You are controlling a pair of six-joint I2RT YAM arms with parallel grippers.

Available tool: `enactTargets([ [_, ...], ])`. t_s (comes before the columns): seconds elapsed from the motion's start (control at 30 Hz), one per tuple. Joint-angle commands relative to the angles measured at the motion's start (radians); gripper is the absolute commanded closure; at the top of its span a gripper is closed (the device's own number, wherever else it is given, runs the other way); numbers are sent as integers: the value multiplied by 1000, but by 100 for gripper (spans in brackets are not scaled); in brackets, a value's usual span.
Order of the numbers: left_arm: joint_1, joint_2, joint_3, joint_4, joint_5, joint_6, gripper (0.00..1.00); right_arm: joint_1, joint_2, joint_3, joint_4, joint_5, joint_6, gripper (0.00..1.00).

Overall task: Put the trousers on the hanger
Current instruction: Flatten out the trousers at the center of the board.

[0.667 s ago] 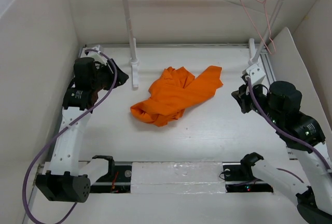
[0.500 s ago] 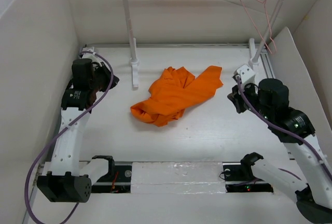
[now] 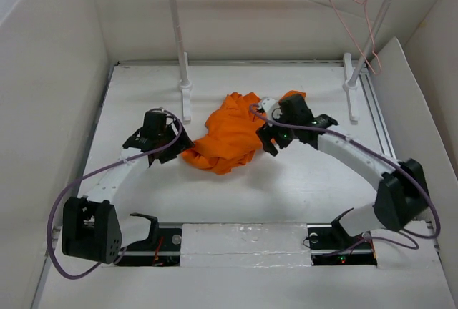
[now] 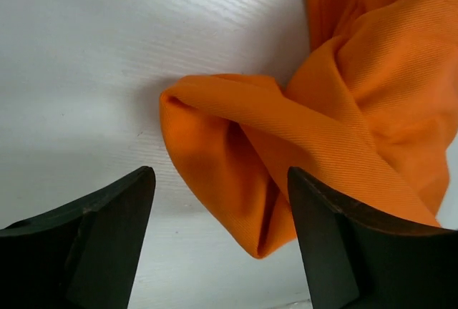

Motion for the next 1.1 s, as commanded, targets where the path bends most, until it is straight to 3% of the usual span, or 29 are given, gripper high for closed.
enactTargets([
  [0.0,4,-49,-88,117,24,-78,28,75,113,72,111,-90,-86,19],
  [0.17,4,42,-164,258,53,-121,29,89,299,128,179,-106,-136,18],
  [0.27,4,118,-158,338,65,-138,40,100,392,204,182,-150,-149,25],
  [0.3,4,149,-150,353,65,-141,48,100,406,217,191,-118,-146,34],
  [0.33,4,161,-147,367,57,-146,66,100,417,237,208,-95,-143,65],
  [0.4,33,190,-73,380,48,-144,100,100,390,266,224,-6,-94,100],
  [0.43,33,191,-72,379,48,-144,100,100,390,266,219,-5,-93,100],
  [0.47,54,163,68,317,53,-123,100,127,312,324,208,60,-97,100],
  [0.53,54,149,145,279,12,-115,100,138,283,353,163,97,-112,100],
  [0.63,54,122,498,90,-74,-64,100,169,192,575,-14,153,-141,100],
  [0.7,54,125,761,35,-126,-31,100,178,148,781,-122,139,-143,100],
  [0.8,54,135,1030,-36,-196,-3,100,210,129,1065,-270,113,-146,100],
  [0.9,54,131,1143,-67,-219,22,100,210,88,1153,-347,26,-133,100],
  [1.0,54,82,1064,-53,-249,43,100,210,-32,1017,-326,19,-104,100],
  [1.07,54,36,993,-39,-265,51,100,210,-122,826,-306,63,-86,100],
])
